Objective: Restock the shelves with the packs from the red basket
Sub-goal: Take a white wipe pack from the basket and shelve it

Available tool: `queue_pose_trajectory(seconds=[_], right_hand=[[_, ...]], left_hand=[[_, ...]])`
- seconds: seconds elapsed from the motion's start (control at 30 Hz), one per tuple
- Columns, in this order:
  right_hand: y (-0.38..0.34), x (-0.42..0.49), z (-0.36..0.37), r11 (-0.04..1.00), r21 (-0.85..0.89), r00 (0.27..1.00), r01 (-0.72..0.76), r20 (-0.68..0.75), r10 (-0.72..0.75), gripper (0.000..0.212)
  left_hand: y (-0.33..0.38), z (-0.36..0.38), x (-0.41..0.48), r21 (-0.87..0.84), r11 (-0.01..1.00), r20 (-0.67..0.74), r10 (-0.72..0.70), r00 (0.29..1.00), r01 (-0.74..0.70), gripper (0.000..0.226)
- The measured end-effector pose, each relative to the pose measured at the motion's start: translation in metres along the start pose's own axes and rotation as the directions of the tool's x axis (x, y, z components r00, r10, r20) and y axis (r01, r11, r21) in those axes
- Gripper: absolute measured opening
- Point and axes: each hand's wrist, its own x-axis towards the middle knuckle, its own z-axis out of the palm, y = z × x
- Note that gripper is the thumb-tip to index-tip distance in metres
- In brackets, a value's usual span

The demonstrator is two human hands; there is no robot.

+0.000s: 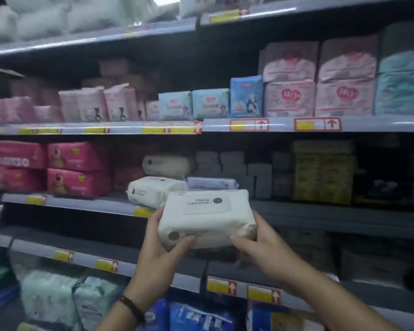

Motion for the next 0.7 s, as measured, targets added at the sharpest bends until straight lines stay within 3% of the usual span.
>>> queue_pose_trajectory(seconds=[0.07,0.13,0.23,0.37,0.47,0.53,0.6,0.7], right_hand=[[-0.015,0.033,0.022,0.995,-0.064,0.997,0.072,0.014,-0.071,0.050],[-0.033,0.066,0.047,0.983,-0.133,0.991,0.123,-0.027,-0.128,0.039],[-0.057,0.115,0.083,0.973,-0.191,0.985,0.127,-0.092,-0.147,0.021],[-0.077,0.179,0.119,0.966,-0.238,0.981,0.100,-0.139,-0.136,0.020],[-0.076,0.221,0.129,0.932,-0.355,0.976,0.066,-0.170,-0.134,0.010],[-0.067,0.241,0.131,0.884,-0.467,0.985,-0.010,-0.158,-0.073,0.019],[-0.056,0.255,0.134,0.831,-0.553,0.988,-0.054,-0.152,-0.038,0.030],[-0.048,0.263,0.133,0.825,-0.563,0.980,-0.052,-0.187,-0.065,0.029]], left_hand=[[0.007,-0.023,0.019,-0.013,0.999,-0.065,0.031,0.997,-0.032,0.068],[0.014,-0.043,0.044,-0.019,0.998,-0.143,0.057,0.988,-0.060,0.065],[0.015,-0.070,0.089,0.013,0.996,-0.244,0.085,0.966,-0.084,0.057],[0.003,-0.096,0.150,0.123,0.989,-0.355,0.118,0.928,-0.079,0.050],[-0.012,-0.110,0.183,0.253,0.967,-0.407,0.096,0.909,0.011,0.049],[-0.025,-0.113,0.194,0.362,0.922,-0.406,0.027,0.914,0.133,0.047],[-0.037,-0.111,0.202,0.385,0.905,-0.381,-0.022,0.924,0.180,0.046],[-0.042,-0.108,0.217,0.356,0.912,-0.360,-0.069,0.931,0.205,0.047]])
